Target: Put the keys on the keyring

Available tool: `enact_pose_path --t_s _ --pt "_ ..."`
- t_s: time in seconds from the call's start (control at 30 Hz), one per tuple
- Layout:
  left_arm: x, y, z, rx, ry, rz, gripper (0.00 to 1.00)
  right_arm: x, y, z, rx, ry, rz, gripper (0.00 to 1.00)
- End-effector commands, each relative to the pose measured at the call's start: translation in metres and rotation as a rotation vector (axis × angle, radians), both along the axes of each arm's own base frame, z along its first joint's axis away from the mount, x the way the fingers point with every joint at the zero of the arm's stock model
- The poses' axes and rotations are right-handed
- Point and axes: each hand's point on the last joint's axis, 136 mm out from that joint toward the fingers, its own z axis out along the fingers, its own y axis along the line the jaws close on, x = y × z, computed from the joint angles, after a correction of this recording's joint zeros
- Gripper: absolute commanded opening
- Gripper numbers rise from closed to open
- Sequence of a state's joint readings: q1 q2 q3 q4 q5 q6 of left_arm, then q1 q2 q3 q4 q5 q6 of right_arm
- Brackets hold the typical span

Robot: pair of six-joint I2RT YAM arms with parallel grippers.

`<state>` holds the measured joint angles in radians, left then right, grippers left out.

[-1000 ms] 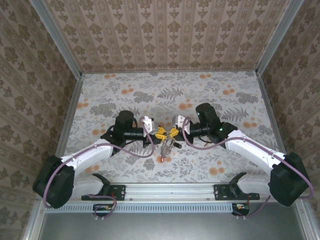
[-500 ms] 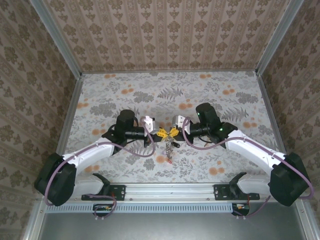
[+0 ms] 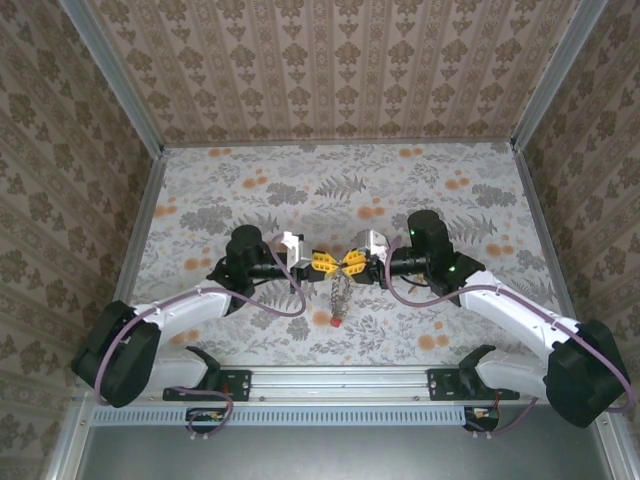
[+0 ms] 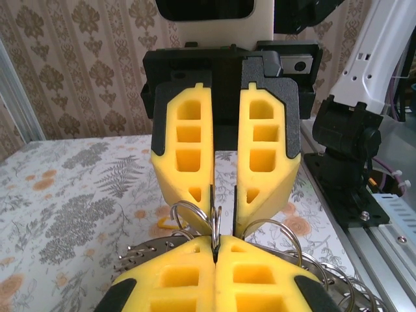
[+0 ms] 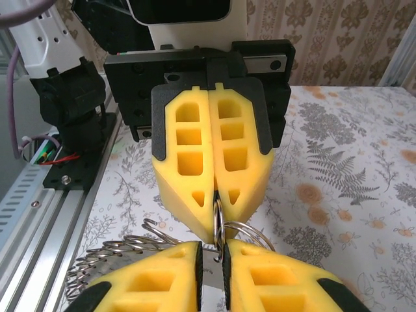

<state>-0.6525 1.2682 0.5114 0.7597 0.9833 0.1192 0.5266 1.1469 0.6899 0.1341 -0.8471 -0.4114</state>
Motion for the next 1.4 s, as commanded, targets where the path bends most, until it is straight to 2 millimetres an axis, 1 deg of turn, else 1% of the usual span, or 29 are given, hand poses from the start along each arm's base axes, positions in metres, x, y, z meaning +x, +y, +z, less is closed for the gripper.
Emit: enact_pose_path --t_s 0.0,0.07,0.23,0.33,0.37,0.5,0.53,0.6,0.63,0.73,0.77,0.87,1.03,1.27,1.37 --pt "-0.006 0.002 0.022 -0.076 -0.063 -0.040 0.00 -0.002 -0.001 0.006 0.036 -0.017 -0.004 0.21" --pt "-0.006 0.002 0.022 -0.079 -0.063 -0.040 0.00 0.002 -0.003 0.008 0.049 -0.027 -0.024 0.21" --pt "-0.004 0.002 0.024 -0.084 -0.067 -0.030 0.00 -0.005 0.003 0.012 0.084 0.005 0.034 0.20" --pt "-0.004 0.000 0.024 -0.086 -0.067 -0.033 0.00 -0.005 0.005 0.016 0.108 0.010 0.043 0.18" --pt "-0.003 0.000 0.025 -0.087 -0.067 -0.031 0.00 -0.005 0.005 0.017 0.113 0.010 0.043 0.16" --pt "0.000 -0.002 0.027 -0.099 -0.067 -0.024 0.00 -0.003 0.006 0.017 0.116 0.008 0.036 0.02" --pt "0.001 -0.002 0.027 -0.099 -0.064 -0.023 0.00 -0.002 0.005 0.016 0.116 0.006 0.032 0.00" --pt "0.004 -0.003 0.025 -0.090 -0.045 -0.009 0.00 0.001 0.004 0.015 0.111 0.000 0.009 0.00" --pt "0.005 -0.003 0.023 -0.082 -0.033 0.003 0.02 0.002 0.003 0.014 0.106 -0.004 -0.003 0.00" --pt "0.008 -0.001 0.011 -0.014 -0.015 0.034 0.21 0.009 -0.001 0.010 0.055 -0.019 -0.061 0.00" --pt "0.008 0.000 0.004 0.025 -0.011 0.036 0.23 0.011 -0.003 0.006 0.023 -0.014 -0.081 0.00" --pt "0.002 0.004 -0.008 0.123 -0.022 0.023 0.24 0.009 -0.005 -0.001 -0.061 -0.016 -0.080 0.00" --pt "-0.003 0.007 -0.011 0.184 -0.045 0.005 0.22 0.009 -0.004 -0.003 -0.105 -0.023 -0.081 0.00" --pt "-0.006 0.003 -0.014 0.205 -0.054 -0.008 0.22 0.008 0.000 -0.004 -0.121 -0.024 -0.080 0.00" --pt "-0.005 0.001 -0.020 0.228 -0.066 0.003 0.23 0.006 0.000 -0.006 -0.135 -0.020 -0.071 0.00"
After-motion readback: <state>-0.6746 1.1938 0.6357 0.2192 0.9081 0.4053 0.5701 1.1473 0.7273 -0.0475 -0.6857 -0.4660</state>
